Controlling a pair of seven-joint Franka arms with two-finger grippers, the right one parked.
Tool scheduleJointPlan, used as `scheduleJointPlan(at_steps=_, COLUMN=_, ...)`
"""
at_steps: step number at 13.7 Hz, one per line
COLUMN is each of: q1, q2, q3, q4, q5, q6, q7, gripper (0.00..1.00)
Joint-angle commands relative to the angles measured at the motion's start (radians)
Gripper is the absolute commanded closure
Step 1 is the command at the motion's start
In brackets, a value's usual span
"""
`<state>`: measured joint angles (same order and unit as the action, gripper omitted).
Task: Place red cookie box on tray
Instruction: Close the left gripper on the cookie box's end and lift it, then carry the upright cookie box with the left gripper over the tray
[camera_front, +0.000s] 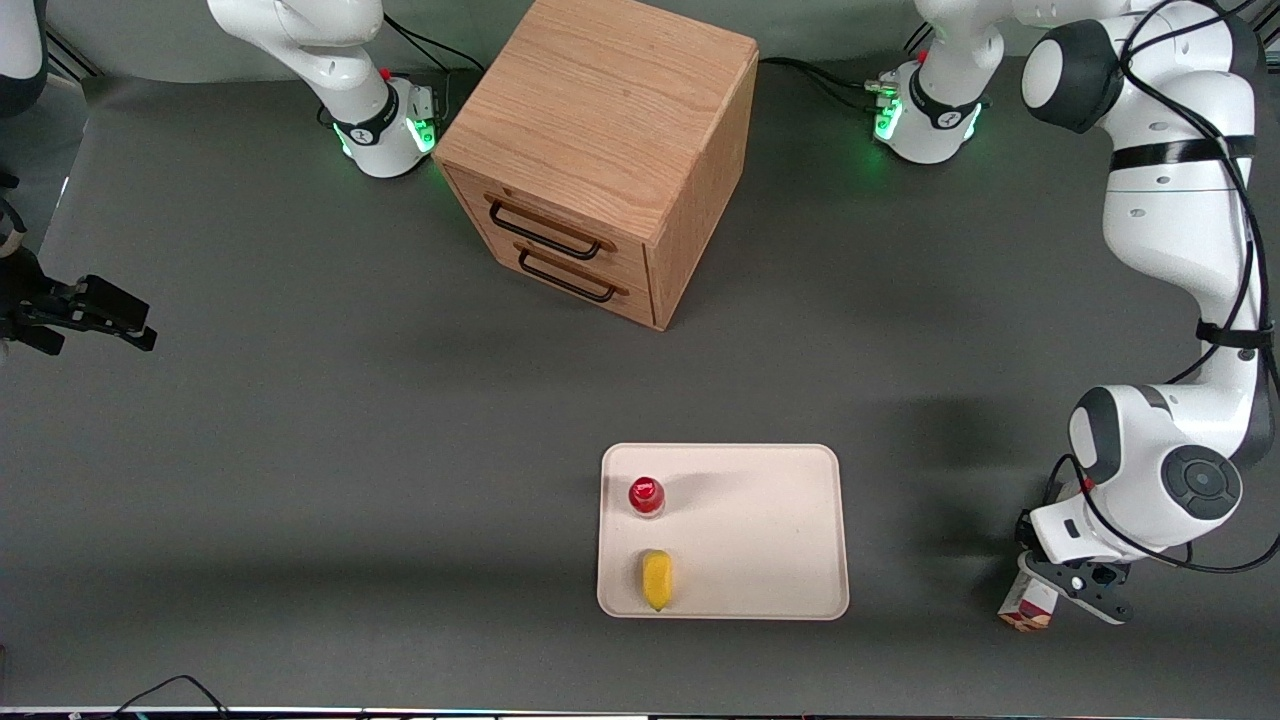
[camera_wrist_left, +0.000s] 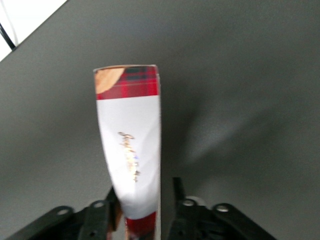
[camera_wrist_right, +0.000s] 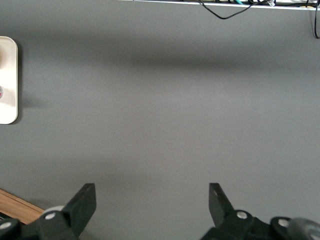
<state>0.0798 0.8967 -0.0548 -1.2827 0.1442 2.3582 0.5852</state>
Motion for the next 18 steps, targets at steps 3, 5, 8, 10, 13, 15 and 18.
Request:
scheduleJointPlan(at_steps=3, q1=-0.011, q2=0.005, q3=0.013, q4=0.017, q5=0.014, q6=-0.011, q7=-0.005, gripper=1.00)
scheduleJointPlan(at_steps=5, q1=-0.014, q2=-0.022, q3=0.013, q4=0.025, q5=0.014, q6=-0.089, q7=-0.059, gripper=1.00)
scheduleJointPlan(at_steps=8, q1=-0.046, q2=-0.105, q3=0.018, q4=0.087, q5=0.014, q6=-0.329, q7=-0.213, gripper=1.00)
scheduleJointPlan(at_steps=10, q1=-0.078, q2=-0.157, q3=0.012, q4=0.127, q5=0.003, q6=-0.466, q7=-0.362, gripper=1.00)
scheduleJointPlan(at_steps=13, q1=-0.139, q2=-0.193, q3=-0.028, q4=0.169, q5=0.002, q6=-0.598, q7=-0.644, gripper=1.00)
scheduleJointPlan(at_steps=15, q1=-0.166, q2=-0.193, q3=-0.101, q4=0.184, q5=0.005, q6=-0.623, q7=-0.834, gripper=1.00)
scheduleJointPlan(at_steps=18, q1=-0.222, q2=-0.168, q3=-0.175, q4=0.184, q5=0.014, q6=-0.529, q7=-1.088, gripper=1.00)
